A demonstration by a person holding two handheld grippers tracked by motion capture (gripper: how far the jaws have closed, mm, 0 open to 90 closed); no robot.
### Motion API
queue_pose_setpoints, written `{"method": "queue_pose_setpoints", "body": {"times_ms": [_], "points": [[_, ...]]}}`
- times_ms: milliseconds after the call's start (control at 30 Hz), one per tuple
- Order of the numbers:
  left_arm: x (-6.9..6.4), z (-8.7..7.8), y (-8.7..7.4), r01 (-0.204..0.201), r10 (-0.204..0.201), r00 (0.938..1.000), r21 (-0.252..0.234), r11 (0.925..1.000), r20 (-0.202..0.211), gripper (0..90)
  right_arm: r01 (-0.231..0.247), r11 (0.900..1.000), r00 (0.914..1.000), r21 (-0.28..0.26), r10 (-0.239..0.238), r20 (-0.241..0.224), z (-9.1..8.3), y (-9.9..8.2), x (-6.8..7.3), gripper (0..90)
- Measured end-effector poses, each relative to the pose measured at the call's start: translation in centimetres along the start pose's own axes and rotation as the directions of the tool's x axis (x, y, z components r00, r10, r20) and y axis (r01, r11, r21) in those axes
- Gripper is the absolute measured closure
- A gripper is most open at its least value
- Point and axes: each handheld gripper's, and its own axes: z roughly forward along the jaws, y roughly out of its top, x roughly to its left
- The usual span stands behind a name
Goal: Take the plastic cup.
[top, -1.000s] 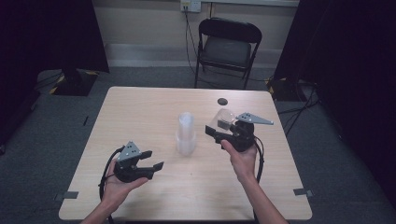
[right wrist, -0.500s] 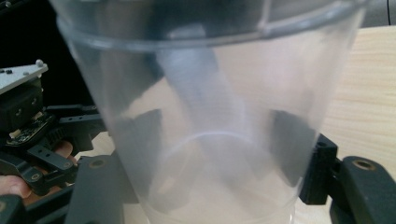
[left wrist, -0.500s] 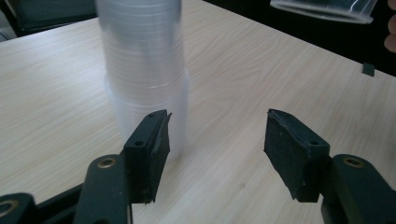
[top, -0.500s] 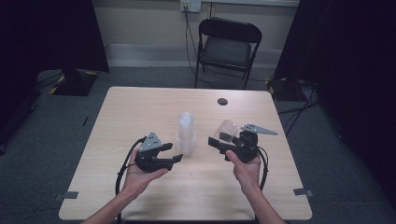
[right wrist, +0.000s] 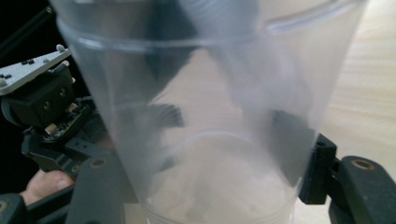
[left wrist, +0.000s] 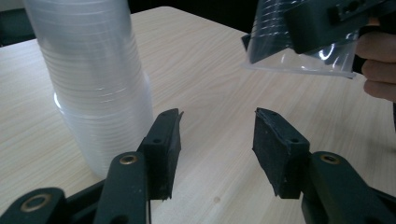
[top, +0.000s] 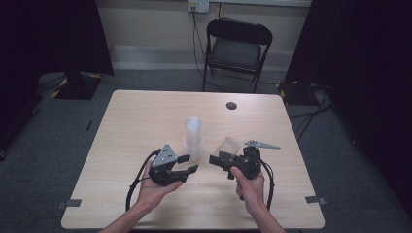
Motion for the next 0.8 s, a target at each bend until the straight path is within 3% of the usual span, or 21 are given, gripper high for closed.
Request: {"method": "queue_pose_setpoints", "body": {"times_ms": [200, 333, 400, 500, 800], "points": [[-0.5, 0.1, -0.5, 0.000, 0.000, 1.0000, -0.009, 1.0000, 0.002, 55.6, -0.039, 0.9992, 0.9987, 0.012, 0.039, -0.032, 0.6, -0.4, 0.1, 36.0], [-1.1, 0.2, -0.6, -0.022, 0.023, 0.9996, -0.019, 0.9996, 0.016, 61.0, -0.089, 0.9953, 0.9933, 0.037, 0.091, -0.070, 1.3, -1.0, 0.5, 36.1], [-1.2, 0.3, -0.7, -0.028, 0.028, 0.9994, -0.017, 0.9995, 0.021, 62.2, -0.089, 0.9948, 0.9921, 0.050, 0.093, -0.084, 1.6, -1.2, 0.7, 36.1], [-1.6, 0.2, -0.9, -0.044, 0.045, 0.9989, -0.029, 0.9986, 0.014, 69.7, -0.108, 0.9916, 0.9883, 0.071, 0.115, -0.100, 2.0, -1.4, 0.9, 36.1], [-2.7, -0.1, -0.9, -0.052, 0.050, 0.9981, -0.065, 0.9965, -0.035, 72.8, -0.194, 0.9733, 0.9566, 0.123, 0.215, -0.196, 2.5, -1.7, 1.0, 36.1]]}}
